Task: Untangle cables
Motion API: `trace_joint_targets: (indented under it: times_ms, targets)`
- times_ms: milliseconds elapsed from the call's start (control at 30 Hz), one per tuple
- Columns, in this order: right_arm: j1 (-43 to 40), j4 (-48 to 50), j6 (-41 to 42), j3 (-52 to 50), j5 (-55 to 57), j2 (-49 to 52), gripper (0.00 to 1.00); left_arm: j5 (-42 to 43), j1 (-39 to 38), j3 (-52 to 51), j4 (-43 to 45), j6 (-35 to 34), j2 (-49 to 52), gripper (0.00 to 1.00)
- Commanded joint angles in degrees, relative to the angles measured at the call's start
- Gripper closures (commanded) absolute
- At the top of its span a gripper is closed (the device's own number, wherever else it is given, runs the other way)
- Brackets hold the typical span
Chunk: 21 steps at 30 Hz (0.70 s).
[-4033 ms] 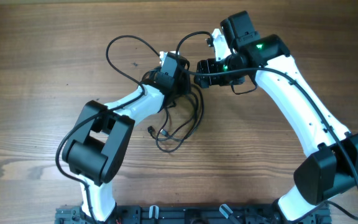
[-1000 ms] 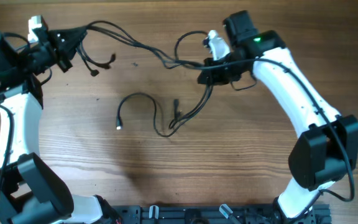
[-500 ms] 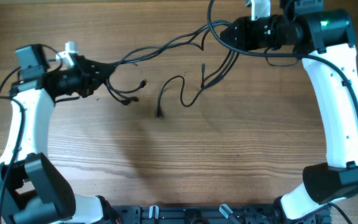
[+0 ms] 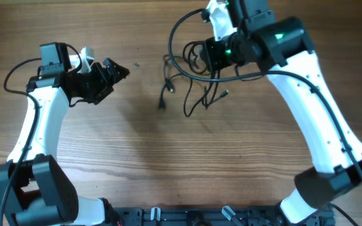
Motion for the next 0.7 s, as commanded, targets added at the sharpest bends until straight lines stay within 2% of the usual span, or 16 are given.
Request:
trace_joint_targets:
  times_ms: [0,67,133,167,300,400,533,667]
  targets:
    - [3.58,-0.37,3.08,0.15,1.29,6.36,0.92,-1.62,-0.17,0.13,-0.26,1.27,-0.44,0.12]
    - [6.19,-1.55,3.04,0.15,0.68,8.92,0.69,-1.62,-0.17,0.13,-0.35,1.27,-0.44,0.13]
    - [9.18,-2.89,2.43,0.15,-1.29,11.21,0.35,-1.6,-0.17,0.13,-0.55,1.27,-0.44,0.13]
    - [10.32,-2.99,1.64,0.15,-3.74,11.43,0.27,-1.62,-0.2,0.13,-0.72,1.25,-0.44,0.12]
    - [9.29,-1.99,2.67,1.53,-5.01,10.03,0.16,-1.57,-0.2,0.13,-1.22,0.85,-0.44,0.12]
    - [4.63,-0.92,2.71,1.79,-5.07,8.31,0.12,-1.57,-1.36,0.13,-1.68,0.87,-0.44,0.13]
    - [-2.56,-1.51,2.62,1.77,-5.07,7.89,0.1,-1.6,-5.68,0.13,-1.03,0.52,-0.44,0.14]
    - [-5.11,-1.42,0.9,1.6,-4.96,7.89,0.07,-1.6,-10.88,0.13,3.21,-1.7,-0.44,0.14]
